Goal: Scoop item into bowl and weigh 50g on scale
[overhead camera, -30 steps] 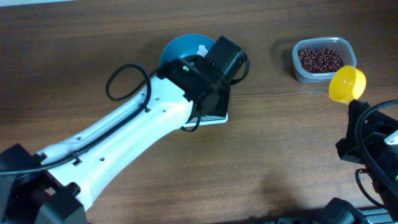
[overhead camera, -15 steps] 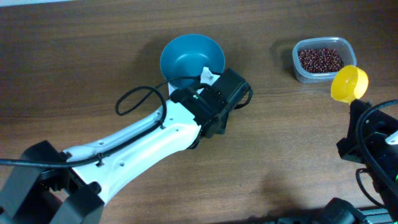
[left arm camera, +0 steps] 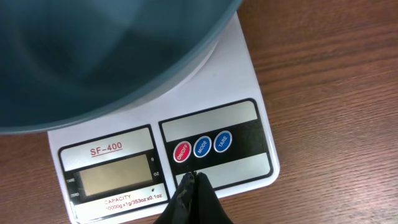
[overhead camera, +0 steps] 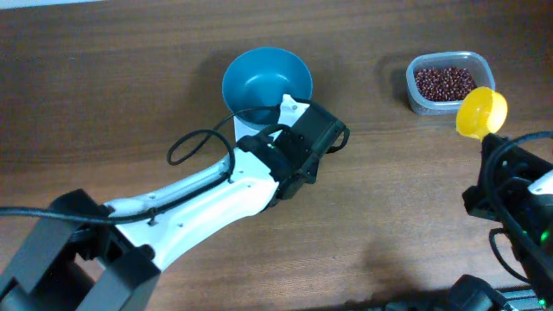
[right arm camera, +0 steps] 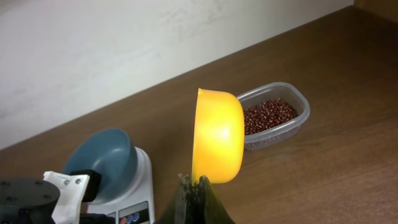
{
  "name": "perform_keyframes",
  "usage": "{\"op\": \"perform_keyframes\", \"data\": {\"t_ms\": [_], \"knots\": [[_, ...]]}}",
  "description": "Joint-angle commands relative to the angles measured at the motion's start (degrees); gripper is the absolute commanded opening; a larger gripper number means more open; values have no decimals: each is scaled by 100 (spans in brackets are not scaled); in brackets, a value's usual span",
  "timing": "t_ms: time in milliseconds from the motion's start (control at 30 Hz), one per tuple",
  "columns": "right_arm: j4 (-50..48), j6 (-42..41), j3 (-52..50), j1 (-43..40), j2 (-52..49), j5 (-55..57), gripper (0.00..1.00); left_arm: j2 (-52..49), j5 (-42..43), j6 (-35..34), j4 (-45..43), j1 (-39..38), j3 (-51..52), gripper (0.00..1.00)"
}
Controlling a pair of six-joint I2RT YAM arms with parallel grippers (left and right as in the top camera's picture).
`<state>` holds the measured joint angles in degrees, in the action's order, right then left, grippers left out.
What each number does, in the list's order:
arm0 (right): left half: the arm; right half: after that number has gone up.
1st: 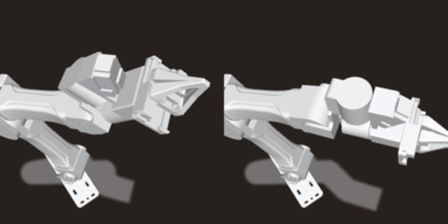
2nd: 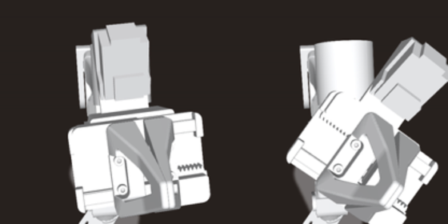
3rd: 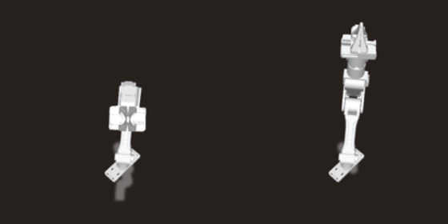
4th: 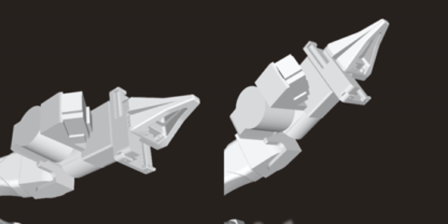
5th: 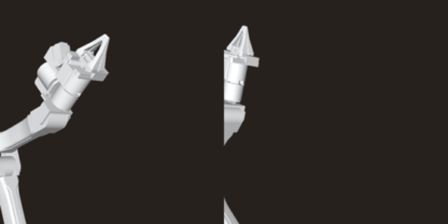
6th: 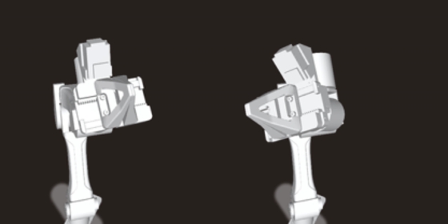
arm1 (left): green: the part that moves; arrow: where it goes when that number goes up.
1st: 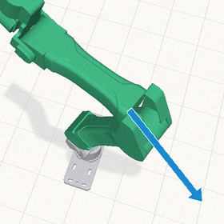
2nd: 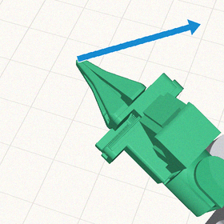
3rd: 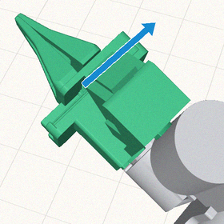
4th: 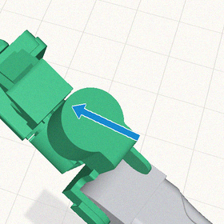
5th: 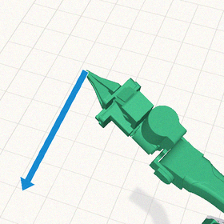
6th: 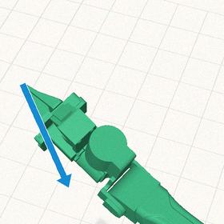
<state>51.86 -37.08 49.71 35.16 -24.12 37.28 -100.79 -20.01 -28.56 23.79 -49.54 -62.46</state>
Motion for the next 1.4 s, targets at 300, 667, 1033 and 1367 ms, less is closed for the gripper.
{"op": "perform_keyframes", "data": {"t_ms": [300, 667, 1033, 1367], "knots": [[-337, 90, 120, -35, -514, 96, 4, -389, -363, -52, -90, 31, 57, 0], [-909, 284, 120, -35, -514, 94, 4, -540, -382, -52, -280, 125, 57, 0], [-968, 286, 120, -35, -527, 98, 4, -748, -334, -52, -531, 214, 57, 0], [-1228, 415, 120, -35, -894, 94, 4, -748, -334, -52, -533, 208, 55, 0]]}}
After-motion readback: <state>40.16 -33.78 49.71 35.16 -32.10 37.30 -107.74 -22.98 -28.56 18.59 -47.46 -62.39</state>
